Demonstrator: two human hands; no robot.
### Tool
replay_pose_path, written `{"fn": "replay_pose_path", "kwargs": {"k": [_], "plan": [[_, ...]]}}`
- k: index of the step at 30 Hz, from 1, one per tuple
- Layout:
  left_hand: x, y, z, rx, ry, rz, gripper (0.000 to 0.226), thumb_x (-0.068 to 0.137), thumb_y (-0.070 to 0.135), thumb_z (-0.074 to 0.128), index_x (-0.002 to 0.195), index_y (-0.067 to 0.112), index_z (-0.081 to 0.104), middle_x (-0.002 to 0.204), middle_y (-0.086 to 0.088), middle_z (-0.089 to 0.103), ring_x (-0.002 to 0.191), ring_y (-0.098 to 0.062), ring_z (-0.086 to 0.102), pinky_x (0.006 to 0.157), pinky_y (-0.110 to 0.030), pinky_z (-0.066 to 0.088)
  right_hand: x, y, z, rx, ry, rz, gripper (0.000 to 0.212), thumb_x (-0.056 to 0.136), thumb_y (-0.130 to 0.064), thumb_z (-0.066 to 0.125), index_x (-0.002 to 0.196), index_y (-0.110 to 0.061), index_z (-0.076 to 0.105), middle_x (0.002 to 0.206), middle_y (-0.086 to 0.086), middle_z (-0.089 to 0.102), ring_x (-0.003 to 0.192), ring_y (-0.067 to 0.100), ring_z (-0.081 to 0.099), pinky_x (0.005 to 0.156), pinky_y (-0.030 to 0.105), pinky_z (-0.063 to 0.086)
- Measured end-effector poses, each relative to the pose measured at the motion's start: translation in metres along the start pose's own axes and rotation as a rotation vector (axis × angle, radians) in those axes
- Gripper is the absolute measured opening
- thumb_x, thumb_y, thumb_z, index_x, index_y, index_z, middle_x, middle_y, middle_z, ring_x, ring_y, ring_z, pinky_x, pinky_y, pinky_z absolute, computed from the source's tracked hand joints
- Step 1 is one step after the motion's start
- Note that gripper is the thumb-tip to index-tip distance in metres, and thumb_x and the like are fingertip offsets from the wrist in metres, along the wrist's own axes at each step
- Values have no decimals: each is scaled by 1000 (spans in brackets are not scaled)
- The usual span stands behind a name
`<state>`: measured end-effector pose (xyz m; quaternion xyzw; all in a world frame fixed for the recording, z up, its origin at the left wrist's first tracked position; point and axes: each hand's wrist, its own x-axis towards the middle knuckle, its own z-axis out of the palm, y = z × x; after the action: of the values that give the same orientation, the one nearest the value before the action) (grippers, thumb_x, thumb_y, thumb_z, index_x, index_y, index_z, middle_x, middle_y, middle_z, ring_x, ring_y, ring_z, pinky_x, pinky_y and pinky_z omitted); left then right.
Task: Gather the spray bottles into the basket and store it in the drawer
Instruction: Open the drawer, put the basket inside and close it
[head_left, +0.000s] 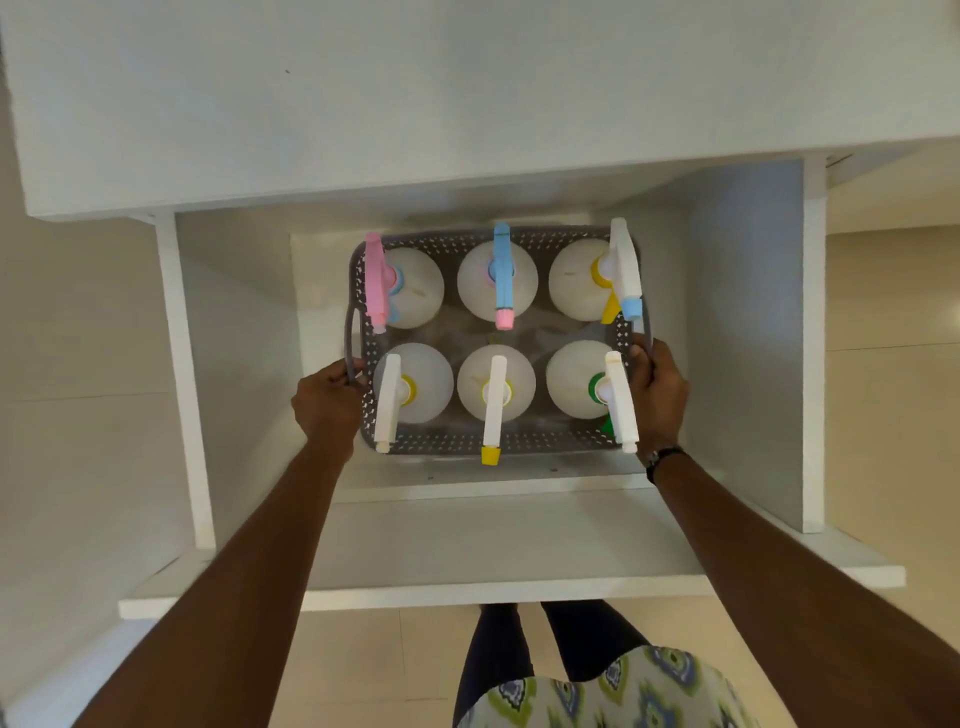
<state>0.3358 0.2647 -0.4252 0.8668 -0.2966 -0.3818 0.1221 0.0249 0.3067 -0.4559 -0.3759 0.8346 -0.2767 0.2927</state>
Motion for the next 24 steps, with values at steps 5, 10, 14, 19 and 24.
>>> {"fn": "replay_pose_path", "kwargs": {"k": [5,10,14,19,24], "plan": [[1,-3,-1,43,-14,31,25,79,7,64,100,16,74,97,-11,74,93,-29,66,83,-30,48,3,-2,-3,-23,-66,17,23,99,-14,43,109,-2,60,85,5,59,76,18,53,55,1,35],[-11,3,-9,85,-108,60,31,83,0,54,111,7,66,114,-13,68,108,-28,61,87,-27,41,2,-7,-20,-95,-224,6,27,99,-18,43,119,-3,56,101,15,67,85,23,59,64,14,39],[-41,-1,-24,96,-81,60,39,87,-1,49,125,3,52,129,-14,58,120,-30,53,93,-26,37,-14,-10,-41,-164,-291,185,31,97,-13,46,124,0,52,119,20,63,110,35,59,86,27,40],[-114,-11,-50,103,173,219,38,91,0,45,127,8,47,128,-13,56,119,-30,48,98,-35,38,-66,-42,-84,-187,25,268,27,97,-9,39,115,-4,58,105,20,67,94,36,61,73,28,40],[-175,-18,-56,174,258,503,33,93,7,48,126,8,48,136,-11,51,127,-26,41,106,-37,36,-116,-92,-102,-204,235,-56,27,101,-16,37,120,-9,55,116,8,61,108,18,51,85,13,32]]}}
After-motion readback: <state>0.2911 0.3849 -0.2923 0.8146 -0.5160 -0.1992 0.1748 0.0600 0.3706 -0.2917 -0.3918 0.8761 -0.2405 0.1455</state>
